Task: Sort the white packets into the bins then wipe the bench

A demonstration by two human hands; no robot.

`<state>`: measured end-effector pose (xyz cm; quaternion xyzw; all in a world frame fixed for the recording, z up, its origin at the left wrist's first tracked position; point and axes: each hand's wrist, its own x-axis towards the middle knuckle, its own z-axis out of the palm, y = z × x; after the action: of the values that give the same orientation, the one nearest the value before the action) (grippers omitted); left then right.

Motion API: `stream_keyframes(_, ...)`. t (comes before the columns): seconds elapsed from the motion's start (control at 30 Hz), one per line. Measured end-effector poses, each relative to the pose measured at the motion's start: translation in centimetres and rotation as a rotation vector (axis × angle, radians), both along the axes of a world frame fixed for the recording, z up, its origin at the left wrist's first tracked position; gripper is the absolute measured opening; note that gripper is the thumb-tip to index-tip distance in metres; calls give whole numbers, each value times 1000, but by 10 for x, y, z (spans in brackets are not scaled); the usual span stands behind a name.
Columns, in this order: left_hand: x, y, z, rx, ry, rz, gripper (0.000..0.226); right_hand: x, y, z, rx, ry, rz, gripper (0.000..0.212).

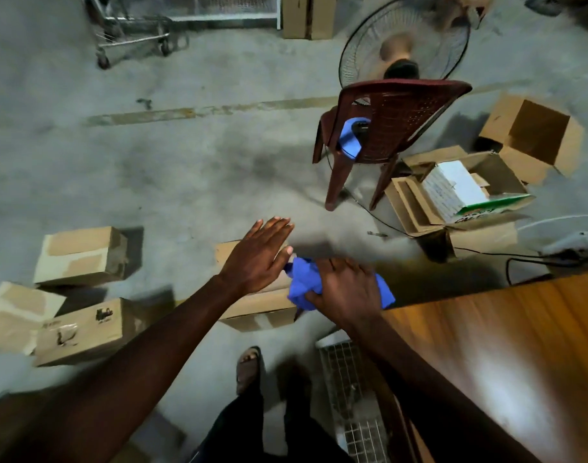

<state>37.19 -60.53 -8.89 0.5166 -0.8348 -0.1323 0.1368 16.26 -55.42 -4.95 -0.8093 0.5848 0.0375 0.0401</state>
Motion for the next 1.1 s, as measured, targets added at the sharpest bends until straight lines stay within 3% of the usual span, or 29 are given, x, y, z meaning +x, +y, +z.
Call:
stream_keyframes(0.1,36,-6,-21,39,4,77,56,37,-32,-21,147,-26,29,59)
stream_keyframes(0.23,80,-9,-59,82,-33,150,57,78,-63,-70,189,-78,95,60)
stream_keyframes(0.37,112,-14,-101,108,-73,172,60,111,-87,-131,215,-34,191,68)
stream_keyframes(0.53,125,-19,-141,143,-97,133,63,137,-104,-213,315,-19,212,57)
stream_keyframes(0.63,128,-20,-154,178,-100,137,64,139,-109,-242,387,74,267,68)
stream_keyframes(0.83,134,-19,-145,249,-102,137,66,133,-79,-233,144,0,204,29)
stream_keyframes(0.9,133,-18,-143,267,-93,135,66,131,-65,-243,199,-8,231,25)
stream_keyframes(0.97,130,-15,-144,279,-85,127,66,131,-59,-263,335,15,215,37)
stream_keyframes(1.07,128,-7,-152,289,-72,128,67,127,-65,-310,416,61,289,78)
stream_keyframes(1.1,128,-5,-154,292,-72,136,66,127,-69,-317,446,90,321,83)
